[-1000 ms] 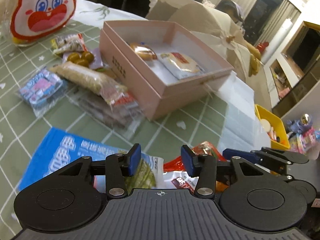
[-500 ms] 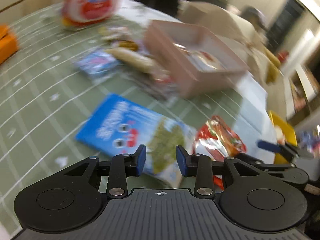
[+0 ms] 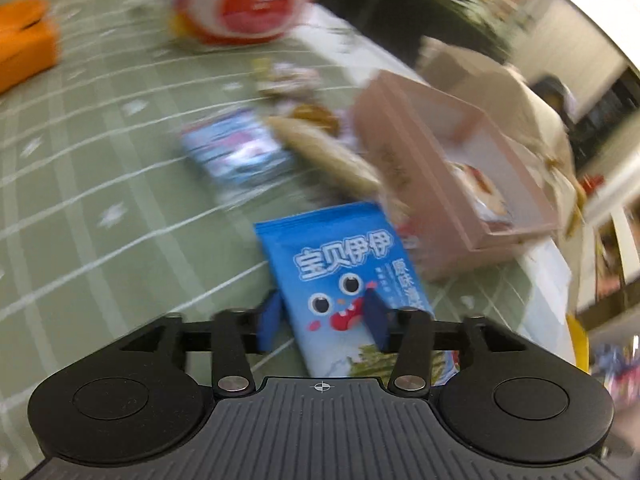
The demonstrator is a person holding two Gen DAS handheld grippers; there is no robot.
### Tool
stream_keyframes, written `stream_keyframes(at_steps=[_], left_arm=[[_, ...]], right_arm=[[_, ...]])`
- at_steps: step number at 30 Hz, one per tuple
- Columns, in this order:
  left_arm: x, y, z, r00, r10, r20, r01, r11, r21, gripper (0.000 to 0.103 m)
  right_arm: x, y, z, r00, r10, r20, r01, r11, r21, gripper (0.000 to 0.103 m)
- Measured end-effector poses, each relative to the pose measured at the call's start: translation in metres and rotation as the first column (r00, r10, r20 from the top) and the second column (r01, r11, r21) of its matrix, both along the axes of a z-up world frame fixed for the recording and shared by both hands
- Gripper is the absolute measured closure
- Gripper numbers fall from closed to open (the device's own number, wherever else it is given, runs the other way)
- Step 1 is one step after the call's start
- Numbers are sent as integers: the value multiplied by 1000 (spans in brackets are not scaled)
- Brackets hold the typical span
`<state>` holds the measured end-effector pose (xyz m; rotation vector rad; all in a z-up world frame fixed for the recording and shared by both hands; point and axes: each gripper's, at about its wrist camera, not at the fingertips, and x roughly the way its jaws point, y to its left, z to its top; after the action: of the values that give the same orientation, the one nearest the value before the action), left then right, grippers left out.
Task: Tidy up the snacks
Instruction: 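Grasp the blue seaweed packet with the left tool while the right tool grasps the red chicken packet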
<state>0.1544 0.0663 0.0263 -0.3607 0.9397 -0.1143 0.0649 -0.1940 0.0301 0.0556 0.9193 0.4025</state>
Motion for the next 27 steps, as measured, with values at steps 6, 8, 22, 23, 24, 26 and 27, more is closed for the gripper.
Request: stream_keyframes(at_steps=[6, 8, 22, 23, 24, 26, 27], left_arm=[[-12, -16, 15, 995, -64, 70, 57, 994, 97, 51], [-19, -10, 13, 998, -50, 45, 45, 994, 96, 51], [-33, 7, 5, 1000, -28, 14, 27, 996, 88, 51], [-33, 6, 5, 999, -30, 17, 28, 995, 92, 51], [-33, 6, 5, 999, -32, 18, 30, 995, 95, 51], [-32, 4, 5, 999, -39, 21, 37, 994, 99, 51], [-31, 3, 6, 999, -45, 22, 42, 994, 102, 51]], right_arm=[[4, -12, 14, 988, -48, 145, 67, 990, -128, 23], [5, -11, 24, 989, -10, 145, 19, 998, -62, 23], [71, 66, -4, 986, 96, 139, -72, 983, -171, 55], [69, 69, -6, 984, 124, 128, -102, 981, -167, 55], [66, 72, -7, 981, 158, 116, -138, 977, -165, 55], [57, 76, -8, 971, 215, 102, -198, 968, -154, 55], [51, 77, -8, 965, 241, 99, -225, 963, -151, 55]])
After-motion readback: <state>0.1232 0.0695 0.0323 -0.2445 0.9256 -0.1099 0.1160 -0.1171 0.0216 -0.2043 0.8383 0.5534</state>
